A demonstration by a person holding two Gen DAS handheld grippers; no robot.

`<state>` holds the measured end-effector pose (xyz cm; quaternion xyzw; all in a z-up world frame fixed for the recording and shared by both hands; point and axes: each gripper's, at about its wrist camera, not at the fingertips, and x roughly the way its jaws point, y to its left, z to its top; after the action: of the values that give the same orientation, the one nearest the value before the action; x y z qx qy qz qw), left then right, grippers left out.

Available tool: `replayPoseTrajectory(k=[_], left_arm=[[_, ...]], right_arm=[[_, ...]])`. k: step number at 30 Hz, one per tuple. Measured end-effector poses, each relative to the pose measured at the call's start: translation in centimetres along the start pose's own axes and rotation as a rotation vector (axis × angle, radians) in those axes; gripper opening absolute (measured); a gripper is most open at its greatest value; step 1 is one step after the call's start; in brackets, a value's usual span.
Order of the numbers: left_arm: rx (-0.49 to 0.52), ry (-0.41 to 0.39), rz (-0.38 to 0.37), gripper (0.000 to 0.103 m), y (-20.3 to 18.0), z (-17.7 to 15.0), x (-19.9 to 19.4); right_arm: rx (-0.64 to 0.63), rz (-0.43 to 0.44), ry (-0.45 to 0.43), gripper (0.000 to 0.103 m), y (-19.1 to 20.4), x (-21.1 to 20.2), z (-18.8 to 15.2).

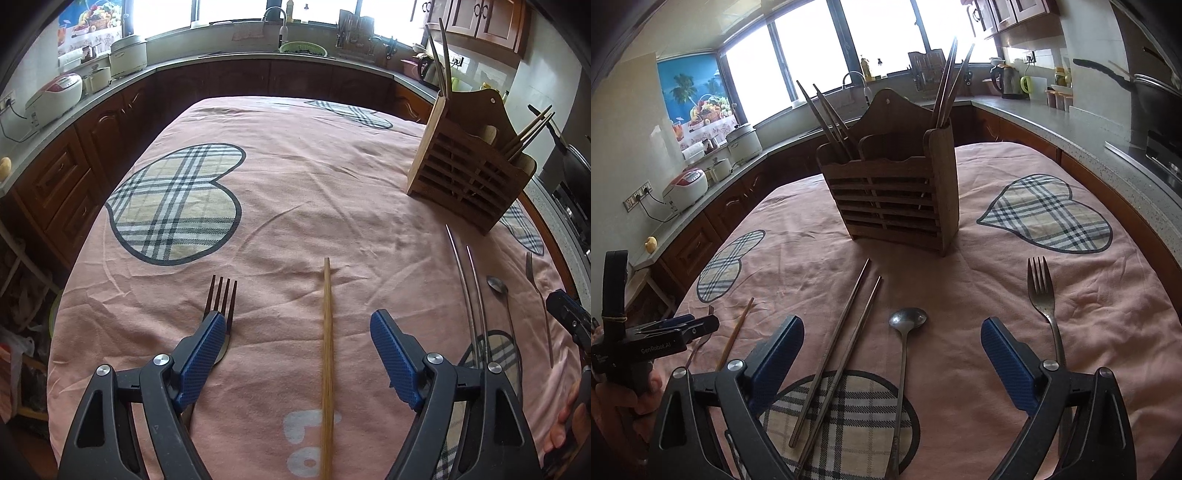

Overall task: Organize utensils
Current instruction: 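Close the left tool on a wooden chopstick while the right tool grasps the silver spoon, then lift the chopstick and spoon, carry them to the wooden holder and lower them in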

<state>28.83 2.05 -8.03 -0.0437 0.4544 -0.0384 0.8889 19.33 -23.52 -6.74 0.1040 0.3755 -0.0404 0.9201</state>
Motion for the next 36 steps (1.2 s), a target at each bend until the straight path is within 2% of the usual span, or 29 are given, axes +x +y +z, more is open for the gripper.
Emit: replayPoseTrajectory(k=[2,4,10,14,18,19,21,25,29,36], left_arm=[[0.006,0.015,-0.002,0.072,-0.2,0.1,0.7],[0.015,0.028,-0.005,0.071,-0.4,0.3,1.3],[0.05,0.059,0.0,0.063,-0.9,1.3,3.3],[0.059,0.097,-0.007,0.055,-1.1,2.0,5.0],[0.089,0.099,0.007,0.053,-1.5,2.7,6.1],[0.097,0.099,0.01,0.052,-1.6,2.8,6.3],[0.115,0.096,0.02,0.04,-1.8,3.0,6.5],[0.134,0.095,0.002,0.007,-2.0,3.0,6.6],[0.097,0.095,-0.049,0.005,-1.3,3.0,5.9],[0.056,0.047,-0.111,0.004,-0.7,3.0,2.8]], right_arm=[[-0.006,-0.015,0.033,0.083,0.0,0.8,-0.2],[-0.012,-0.03,0.072,0.068,-0.1,1.8,-0.5],[-0.008,-0.036,0.152,0.05,-0.4,4.0,-1.0],[-0.015,-0.034,0.184,0.044,-0.4,5.1,-1.0],[-0.023,-0.039,0.204,0.04,-0.3,6.0,-0.9],[-0.025,-0.035,0.205,0.036,-0.3,6.1,-0.8],[-0.025,-0.03,0.21,0.027,-0.3,6.3,-0.7],[-0.038,-0.034,0.214,0.008,-0.2,6.7,-0.6],[-0.026,-0.023,0.205,0.006,-0.3,6.4,-0.5],[-0.018,0.001,0.162,0.005,-0.2,4.6,0.0]])
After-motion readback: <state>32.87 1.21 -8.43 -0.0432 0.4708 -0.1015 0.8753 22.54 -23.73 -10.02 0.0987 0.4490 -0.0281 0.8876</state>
